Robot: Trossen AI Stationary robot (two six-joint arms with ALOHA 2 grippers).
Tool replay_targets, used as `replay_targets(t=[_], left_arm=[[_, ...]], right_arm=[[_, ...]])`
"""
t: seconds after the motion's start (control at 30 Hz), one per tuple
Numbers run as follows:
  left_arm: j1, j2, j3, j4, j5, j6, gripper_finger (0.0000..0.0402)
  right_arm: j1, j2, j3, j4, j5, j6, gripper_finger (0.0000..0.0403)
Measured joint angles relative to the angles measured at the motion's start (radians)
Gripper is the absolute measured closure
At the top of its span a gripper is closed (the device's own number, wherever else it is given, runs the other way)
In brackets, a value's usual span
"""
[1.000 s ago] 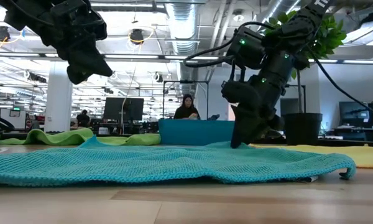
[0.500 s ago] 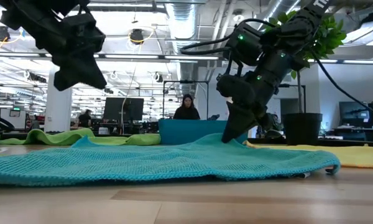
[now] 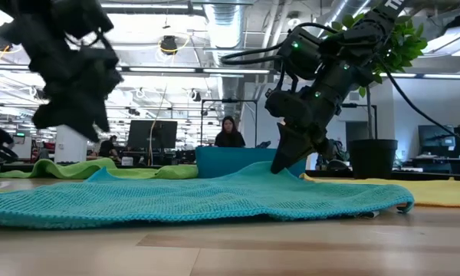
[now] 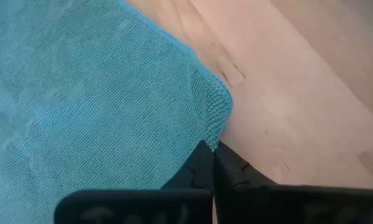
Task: Fold microfiber towels
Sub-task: Fold the blue microfiber cloth
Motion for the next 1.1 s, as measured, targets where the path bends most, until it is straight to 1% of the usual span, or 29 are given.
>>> replay_targets(t=[0.1, 0.3, 0.5, 0.6, 0.83, 0.97, 1.1], left_arm=[[-0.011, 0.060, 0.000, 0.019, 0.011, -0.015, 0.0262], [-0.037, 0.164, 0.000, 0.144, 0.035, 0.021, 0.0262], [-0.053, 0.262, 0.000, 0.162, 0.030, 0.023, 0.0262], [-0.053, 0.286, 0.000, 0.164, 0.016, 0.024, 0.0262], [-0.053, 0.296, 0.000, 0.177, -0.073, 0.055, 0.0262], [-0.053, 0.312, 0.001, 0.181, -0.076, 0.055, 0.0262], [-0.053, 0.347, 0.003, 0.188, -0.073, 0.057, 0.0262]], right_arm=[[-0.002, 0.000, 0.000, 0.001, -0.002, -0.002, 0.0397], [-0.013, 0.000, 0.000, 0.001, -0.006, -0.002, 0.0389], [-0.013, 0.000, 0.000, 0.000, -0.006, -0.002, 0.0394], [-0.013, 0.000, 0.000, 0.000, -0.007, -0.002, 0.0396], [-0.013, -0.001, 0.000, -0.002, -0.009, 0.000, 0.0390], [-0.013, -0.001, 0.000, -0.002, -0.009, 0.000, 0.0395], [-0.013, -0.001, 0.000, -0.002, -0.008, 0.000, 0.0393]])
